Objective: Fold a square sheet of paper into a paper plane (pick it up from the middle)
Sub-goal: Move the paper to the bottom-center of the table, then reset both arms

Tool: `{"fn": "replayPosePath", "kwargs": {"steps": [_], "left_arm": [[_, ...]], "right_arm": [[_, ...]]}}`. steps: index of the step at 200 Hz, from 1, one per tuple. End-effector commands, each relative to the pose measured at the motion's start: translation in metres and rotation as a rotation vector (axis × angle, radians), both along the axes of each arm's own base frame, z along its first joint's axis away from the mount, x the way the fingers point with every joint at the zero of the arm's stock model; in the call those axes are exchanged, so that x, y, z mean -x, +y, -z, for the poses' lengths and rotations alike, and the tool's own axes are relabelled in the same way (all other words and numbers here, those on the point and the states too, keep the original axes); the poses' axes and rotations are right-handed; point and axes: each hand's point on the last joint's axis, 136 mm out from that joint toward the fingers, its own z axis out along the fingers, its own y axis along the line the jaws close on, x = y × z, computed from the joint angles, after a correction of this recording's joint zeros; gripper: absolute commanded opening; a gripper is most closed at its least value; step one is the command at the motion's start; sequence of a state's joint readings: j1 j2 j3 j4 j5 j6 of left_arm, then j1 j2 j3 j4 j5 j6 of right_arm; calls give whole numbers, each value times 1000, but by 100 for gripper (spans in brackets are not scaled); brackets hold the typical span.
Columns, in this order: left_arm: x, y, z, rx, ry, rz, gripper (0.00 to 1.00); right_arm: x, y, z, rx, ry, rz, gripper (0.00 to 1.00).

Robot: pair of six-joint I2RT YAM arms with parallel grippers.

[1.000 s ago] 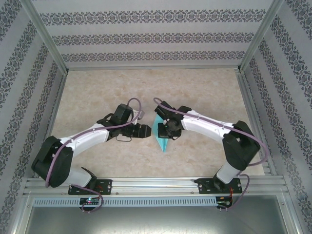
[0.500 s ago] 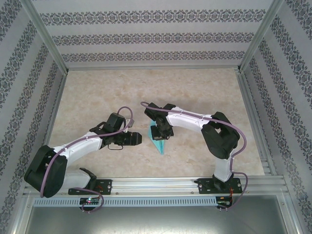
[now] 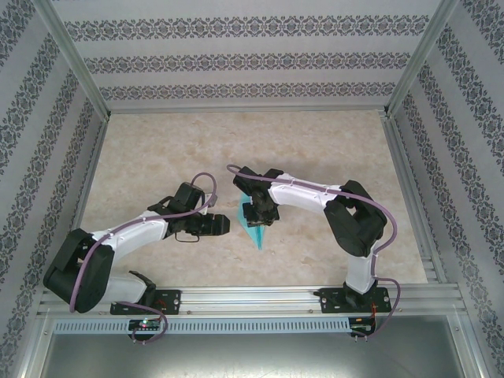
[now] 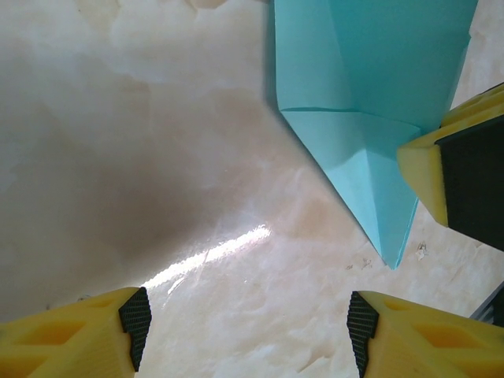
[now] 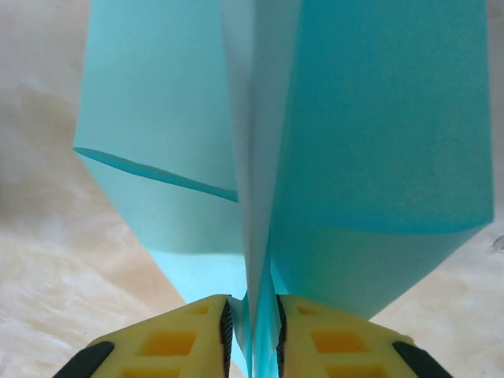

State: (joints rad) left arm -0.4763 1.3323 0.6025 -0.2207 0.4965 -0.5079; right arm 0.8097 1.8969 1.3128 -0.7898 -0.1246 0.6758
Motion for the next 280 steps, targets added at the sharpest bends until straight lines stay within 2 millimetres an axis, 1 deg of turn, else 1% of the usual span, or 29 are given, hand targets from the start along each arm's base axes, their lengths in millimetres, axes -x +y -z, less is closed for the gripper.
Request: {"fn": "replayPosePath", "kwargs": {"steps": [1,16,37,60,80,101,113,124,136,146,153,166,175,179,183,187,201,210,221,229,243,259,266,271,280], "left_arm": [[-7,-4,-7,20,-18,14,70],[-9,-5,-11,22,-26,16,70],[-12,-4,-18,11,-49,20,71],[-21,3,-31,-45,-103,12,71],[-36,25,-43,-174,-192,-36,72],[-52,54,-60,-315,-320,-108,83],[-60,69,-67,-381,-377,-139,87],[-67,83,-70,-429,-392,-171,90],[-76,101,-77,-493,-418,-219,92],[-83,121,-83,-569,-461,-278,95],[-88,133,-86,-618,-491,-318,99],[-96,150,-92,-655,-543,-379,100],[-101,162,-94,-669,-573,-422,100],[-103,166,-94,-672,-583,-438,100],[-106,171,-93,-671,-591,-453,100],[-108,174,-92,-663,-595,-464,100],[-113,188,-85,-652,-590,-498,100],[-116,196,-80,-649,-594,-513,100],[-119,203,-73,-633,-601,-534,100],[-121,208,-73,-629,-593,-541,100],[-128,211,-71,-627,-636,-547,100],[-134,214,-62,-624,-655,-546,100],[-137,217,-59,-637,-661,-548,100],[-139,218,-56,-645,-667,-548,100],[-144,219,-52,-644,-679,-551,100]], "right_arm": [[7,0,4,1,15,-12,24],[6,1,-3,-12,2,-9,26],[4,-1,-19,-20,-25,-10,31],[5,-5,-35,-44,-45,-12,36],[3,-11,-52,-80,-69,-19,39],[-3,-23,-67,-106,-110,-50,42],[-9,-33,-76,-111,-159,-69,44],[-16,-41,-85,-124,-214,-93,47],[-27,-55,-95,-121,-304,-98,50],[-36,-68,-104,-120,-391,-96,53],[-43,-78,-111,-117,-458,-86,56],[-56,-98,-127,-110,-591,-63,64],[-63,-116,-133,-93,-675,-36,69],[-66,-123,-138,-85,-717,-24,72],[-69,-132,-139,-77,-744,-4,76],[-70,-137,-142,-83,-770,9,78],[-79,-164,-150,-97,-846,80,80],[-82,-180,-149,-94,-877,113,85],[-87,-196,-148,-84,-909,147,86],[-90,-207,-146,-67,-930,169,87],[-95,-221,-139,-48,-953,189,89],[-101,-238,-130,27,-989,206,92],[-103,-246,-129,56,-1015,222,93],[-105,-251,-130,73,-1042,234,97],[-109,-255,-130,74,-1088,244,97]]}}
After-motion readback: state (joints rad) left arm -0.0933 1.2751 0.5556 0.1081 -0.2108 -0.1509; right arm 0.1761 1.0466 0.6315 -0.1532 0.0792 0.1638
